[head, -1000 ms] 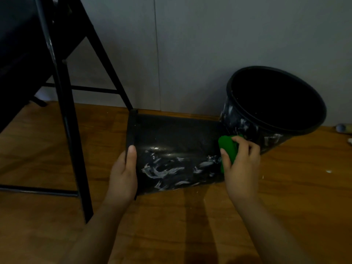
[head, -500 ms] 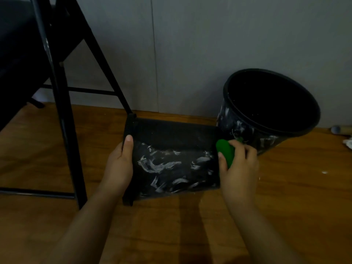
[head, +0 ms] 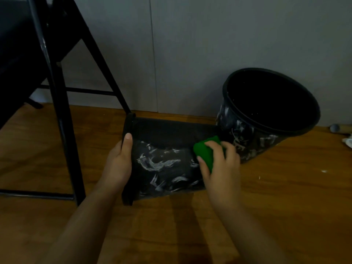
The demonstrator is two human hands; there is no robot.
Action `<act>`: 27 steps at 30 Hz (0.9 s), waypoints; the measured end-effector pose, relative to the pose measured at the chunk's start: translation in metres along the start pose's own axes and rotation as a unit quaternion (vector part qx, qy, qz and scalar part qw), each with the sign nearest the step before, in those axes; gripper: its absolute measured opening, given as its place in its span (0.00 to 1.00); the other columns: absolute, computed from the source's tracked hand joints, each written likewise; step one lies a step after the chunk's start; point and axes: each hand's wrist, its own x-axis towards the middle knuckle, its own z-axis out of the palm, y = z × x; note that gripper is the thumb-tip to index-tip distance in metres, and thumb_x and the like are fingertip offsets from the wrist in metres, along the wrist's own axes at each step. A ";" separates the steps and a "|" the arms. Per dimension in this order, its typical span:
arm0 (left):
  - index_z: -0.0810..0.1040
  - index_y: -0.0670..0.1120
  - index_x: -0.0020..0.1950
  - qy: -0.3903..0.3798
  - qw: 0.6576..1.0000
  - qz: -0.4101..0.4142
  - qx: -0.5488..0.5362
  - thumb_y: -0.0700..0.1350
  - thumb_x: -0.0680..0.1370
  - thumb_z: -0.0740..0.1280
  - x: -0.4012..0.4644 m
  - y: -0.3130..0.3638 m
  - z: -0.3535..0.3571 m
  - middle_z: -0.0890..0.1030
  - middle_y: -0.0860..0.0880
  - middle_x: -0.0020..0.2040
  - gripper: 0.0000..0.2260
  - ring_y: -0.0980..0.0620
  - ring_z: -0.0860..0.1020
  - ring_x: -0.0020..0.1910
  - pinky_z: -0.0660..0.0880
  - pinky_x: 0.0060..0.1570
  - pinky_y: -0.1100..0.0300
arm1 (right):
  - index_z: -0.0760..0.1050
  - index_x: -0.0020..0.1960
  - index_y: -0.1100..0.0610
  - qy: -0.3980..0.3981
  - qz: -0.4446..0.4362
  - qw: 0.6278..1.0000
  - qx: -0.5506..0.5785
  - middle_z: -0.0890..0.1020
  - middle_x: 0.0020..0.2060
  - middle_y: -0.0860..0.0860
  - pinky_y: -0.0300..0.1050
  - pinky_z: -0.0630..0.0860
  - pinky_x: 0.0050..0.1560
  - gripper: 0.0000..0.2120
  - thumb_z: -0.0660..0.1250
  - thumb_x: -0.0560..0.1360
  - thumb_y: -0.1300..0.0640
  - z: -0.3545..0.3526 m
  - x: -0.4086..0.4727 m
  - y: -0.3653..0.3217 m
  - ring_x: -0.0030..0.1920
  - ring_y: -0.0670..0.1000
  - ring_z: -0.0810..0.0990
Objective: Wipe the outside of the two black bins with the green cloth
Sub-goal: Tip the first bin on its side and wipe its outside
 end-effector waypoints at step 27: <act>0.73 0.55 0.49 -0.008 1.000 -0.008 -0.003 0.59 0.83 0.50 0.002 0.003 0.003 0.77 0.54 0.46 0.15 0.59 0.75 0.44 0.68 0.38 0.62 | 0.69 0.65 0.52 0.004 0.041 0.999 0.014 0.69 0.63 0.55 0.49 0.74 0.58 0.20 0.67 0.75 0.50 0.004 0.005 0.020 0.62 0.55 0.70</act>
